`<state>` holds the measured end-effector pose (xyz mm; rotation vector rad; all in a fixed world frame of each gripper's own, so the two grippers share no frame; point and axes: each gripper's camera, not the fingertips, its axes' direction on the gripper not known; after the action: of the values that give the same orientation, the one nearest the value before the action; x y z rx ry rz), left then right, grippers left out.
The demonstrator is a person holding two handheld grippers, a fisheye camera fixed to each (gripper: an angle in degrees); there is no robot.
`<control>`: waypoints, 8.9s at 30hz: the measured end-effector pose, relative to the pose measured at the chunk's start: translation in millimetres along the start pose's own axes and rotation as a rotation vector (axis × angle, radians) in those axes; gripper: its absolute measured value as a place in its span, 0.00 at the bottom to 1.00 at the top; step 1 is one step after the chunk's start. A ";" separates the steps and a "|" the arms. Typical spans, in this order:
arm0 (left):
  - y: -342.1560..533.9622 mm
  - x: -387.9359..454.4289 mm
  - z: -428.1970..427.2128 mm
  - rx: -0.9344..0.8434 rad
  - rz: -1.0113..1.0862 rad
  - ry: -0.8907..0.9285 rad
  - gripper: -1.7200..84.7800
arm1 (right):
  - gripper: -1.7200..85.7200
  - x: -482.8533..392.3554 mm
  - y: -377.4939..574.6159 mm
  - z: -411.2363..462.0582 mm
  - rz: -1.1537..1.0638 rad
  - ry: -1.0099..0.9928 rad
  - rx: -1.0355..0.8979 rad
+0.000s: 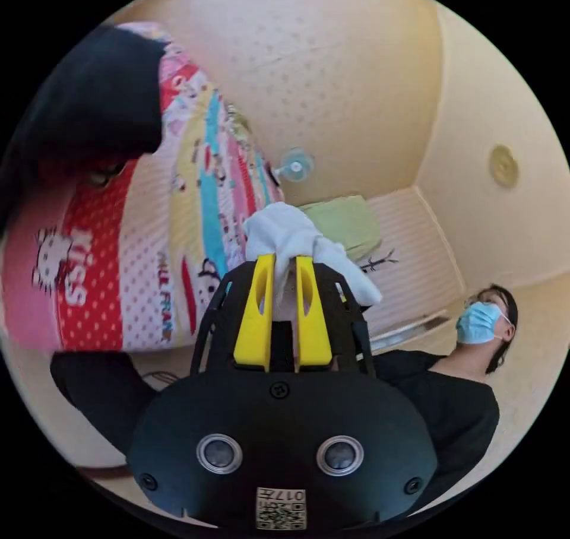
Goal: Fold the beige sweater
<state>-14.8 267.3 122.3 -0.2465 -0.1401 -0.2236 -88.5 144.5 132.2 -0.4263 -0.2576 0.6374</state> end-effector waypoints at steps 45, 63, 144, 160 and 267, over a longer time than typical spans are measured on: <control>8.1 179.0 80.6 -0.138 0.561 -0.121 0.06 | 0.09 21.1 -15.4 465.4 0.388 0.477 -0.288; 45.8 390.6 -122.2 0.531 1.015 0.239 0.03 | 0.06 -383.2 -161.2 198.7 -0.163 1.061 0.771; -319.6 102.0 150.0 -0.372 -0.094 -0.237 0.23 | 0.23 106.4 -8.1 55.8 1.339 0.246 0.255; -300.6 213.6 46.0 -0.168 0.130 -0.078 0.03 | 0.08 31.3 -141.4 -98.9 1.019 0.056 0.313; -303.0 -17.2 -117.6 0.721 -0.308 -0.115 0.13 | 0.03 56.6 -84.5 92.6 0.869 0.321 0.017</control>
<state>-90.0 -45.8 74.9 0.4844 -0.3625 -0.4483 -34.0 146.8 258.5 -0.6171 0.2648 1.3996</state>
